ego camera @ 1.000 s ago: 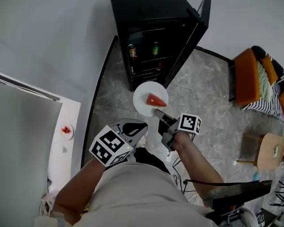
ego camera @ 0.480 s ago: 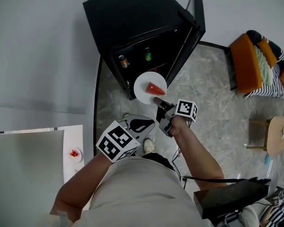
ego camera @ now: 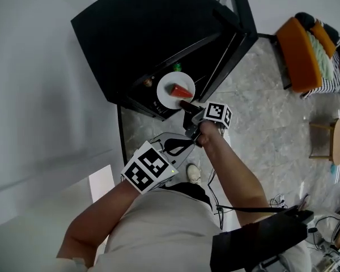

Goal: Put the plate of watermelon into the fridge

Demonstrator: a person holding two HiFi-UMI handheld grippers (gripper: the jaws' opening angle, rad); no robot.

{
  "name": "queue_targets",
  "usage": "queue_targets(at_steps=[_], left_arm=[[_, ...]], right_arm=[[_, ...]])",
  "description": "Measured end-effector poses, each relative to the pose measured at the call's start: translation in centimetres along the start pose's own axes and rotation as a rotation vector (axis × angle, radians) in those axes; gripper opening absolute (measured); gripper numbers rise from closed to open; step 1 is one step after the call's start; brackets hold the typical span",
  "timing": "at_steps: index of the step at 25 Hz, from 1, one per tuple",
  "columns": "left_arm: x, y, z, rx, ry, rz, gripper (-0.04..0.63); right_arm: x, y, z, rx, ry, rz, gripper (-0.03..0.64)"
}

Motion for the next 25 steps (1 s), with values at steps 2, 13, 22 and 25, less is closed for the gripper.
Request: queue_targets(at_steps=[2, 13, 22, 25], left_arm=[[0.1, 0.0, -2.1, 0.005, 0.006, 0.009, 0.012], [-0.4, -0.3, -4.4, -0.01, 0.013, 0.049, 0.012], [-1.2, -1.0, -4.4, -0.041, -0.007, 0.066, 0.012], [-1.4, -2.1, -4.8, -0.049, -0.005, 0.07, 0.012]], right_arm=[[-0.5, -0.9, 0.2, 0.006, -0.002, -0.006, 0.025], [0.7, 1.3, 0.1, -0.013, -0.001, -0.031, 0.025], [1.8, 2.7, 0.2, -0.06, -0.02, -0.04, 0.025], [1.5, 2.9, 1.3, -0.087, -0.081, -0.04, 0.026]])
Point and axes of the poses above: the fingertips, and each gripper's own axes: y forward along the fingers, z to its left, x out of its top, the point moved 6 cm from there along -y, backward along the fingers, and after that the axes turned 1 degree about -x, right-handed, at the moved point
